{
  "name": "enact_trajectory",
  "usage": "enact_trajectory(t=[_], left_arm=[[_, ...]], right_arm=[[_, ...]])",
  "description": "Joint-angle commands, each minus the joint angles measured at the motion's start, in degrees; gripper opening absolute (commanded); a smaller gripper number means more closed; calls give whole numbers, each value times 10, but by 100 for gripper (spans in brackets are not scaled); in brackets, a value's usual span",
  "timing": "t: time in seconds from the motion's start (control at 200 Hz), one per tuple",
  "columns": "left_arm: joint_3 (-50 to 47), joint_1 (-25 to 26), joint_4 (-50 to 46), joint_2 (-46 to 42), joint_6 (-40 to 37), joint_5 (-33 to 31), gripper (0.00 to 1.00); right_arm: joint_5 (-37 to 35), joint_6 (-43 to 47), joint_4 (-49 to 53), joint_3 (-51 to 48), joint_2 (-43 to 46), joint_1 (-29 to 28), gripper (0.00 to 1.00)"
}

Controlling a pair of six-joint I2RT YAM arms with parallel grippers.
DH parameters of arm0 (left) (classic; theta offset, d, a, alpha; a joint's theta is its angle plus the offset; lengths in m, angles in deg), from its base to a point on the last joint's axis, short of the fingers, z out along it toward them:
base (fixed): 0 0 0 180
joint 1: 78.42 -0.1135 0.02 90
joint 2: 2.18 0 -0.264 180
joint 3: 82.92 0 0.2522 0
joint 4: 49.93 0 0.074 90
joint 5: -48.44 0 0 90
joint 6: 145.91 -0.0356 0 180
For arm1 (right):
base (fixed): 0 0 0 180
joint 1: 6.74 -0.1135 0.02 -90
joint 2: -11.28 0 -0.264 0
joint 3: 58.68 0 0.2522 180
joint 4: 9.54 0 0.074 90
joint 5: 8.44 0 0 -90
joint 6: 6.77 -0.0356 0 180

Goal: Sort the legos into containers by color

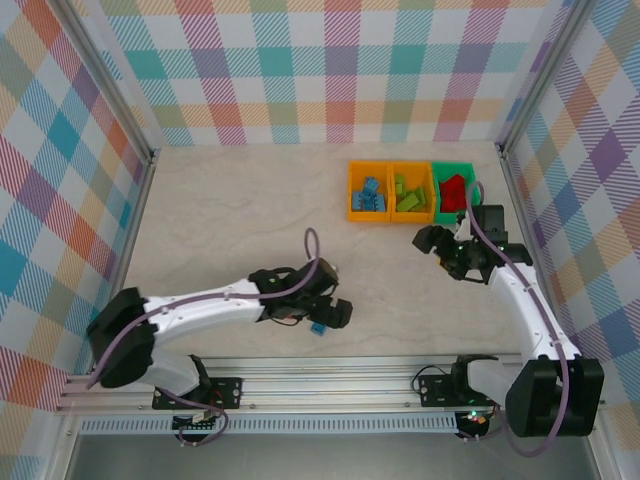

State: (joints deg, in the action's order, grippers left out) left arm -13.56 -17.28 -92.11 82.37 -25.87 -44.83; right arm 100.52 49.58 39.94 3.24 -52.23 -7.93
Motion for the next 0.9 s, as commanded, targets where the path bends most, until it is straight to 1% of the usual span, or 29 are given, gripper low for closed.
enact_trajectory(t=[0.0,0.045,0.11,0.24,0.33,0.38,0.42,0.58,0.725,0.895], left_arm=[[59,29,-95,61,17,-25,100],[79,35,-117,87,23,-41,97],[97,36,-133,118,28,-44,94],[95,36,-138,141,48,-72,84],[90,36,-139,154,49,-89,84],[86,36,-133,161,46,-88,83],[83,36,-125,167,44,-83,81],[80,36,-103,189,41,-64,64],[78,36,-93,195,48,-65,40],[81,36,-75,178,52,-78,26]], right_arm=[[21,9,16,-5,18,1,84],[19,11,18,-3,19,1,85],[22,15,21,0,20,2,85],[26,21,23,2,22,1,86],[27,24,26,1,24,1,86],[29,26,29,1,25,2,87],[30,26,29,-1,26,1,87],[39,25,45,-1,40,2,87],[34,23,66,0,67,2,89],[50,11,90,7,94,1,89]])
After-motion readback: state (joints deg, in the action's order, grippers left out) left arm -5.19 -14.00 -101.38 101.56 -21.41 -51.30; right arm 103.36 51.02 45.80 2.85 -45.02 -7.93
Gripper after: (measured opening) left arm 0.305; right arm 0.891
